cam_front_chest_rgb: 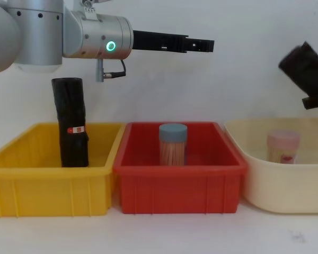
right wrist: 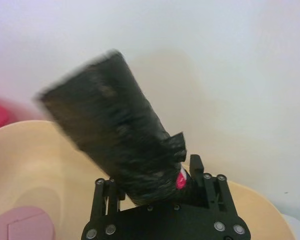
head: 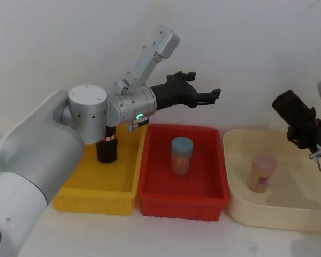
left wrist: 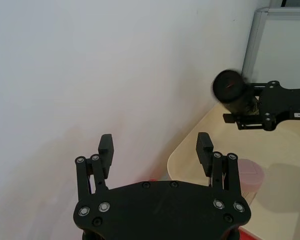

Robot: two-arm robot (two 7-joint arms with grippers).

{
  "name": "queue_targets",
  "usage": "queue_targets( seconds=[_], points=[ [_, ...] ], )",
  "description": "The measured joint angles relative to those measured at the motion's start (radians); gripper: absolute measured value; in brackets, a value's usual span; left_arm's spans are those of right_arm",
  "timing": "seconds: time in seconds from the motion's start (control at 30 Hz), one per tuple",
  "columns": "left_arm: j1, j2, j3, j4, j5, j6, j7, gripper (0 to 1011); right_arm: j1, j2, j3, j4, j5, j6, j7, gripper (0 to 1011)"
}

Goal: Pick up the garbage bag with the one hand and transfer it to the other hand.

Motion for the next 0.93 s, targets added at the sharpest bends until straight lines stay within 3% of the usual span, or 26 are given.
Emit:
queue_targets(
  seconds=[0.13, 0.33, 0.93],
  points=[
    [0.0, 0.0, 0.0, 0.0, 0.0, 0.0, 0.0, 1002, -0.011, 0.01, 0.001, -0.018, 0.001, 0.015, 0.012, 856],
    [0.0, 0.0, 0.0, 0.0, 0.0, 0.0, 0.0, 1001, -0.02, 0.017, 0.002, -0.033, 0.002, 0.025, 0.021, 993],
    [0.0, 0.0, 0.0, 0.0, 0.0, 0.0, 0.0, 1002, -0.032, 0.028, 0.003, -0.053, 0.004, 0.043, 0.035, 1001]
  ],
)
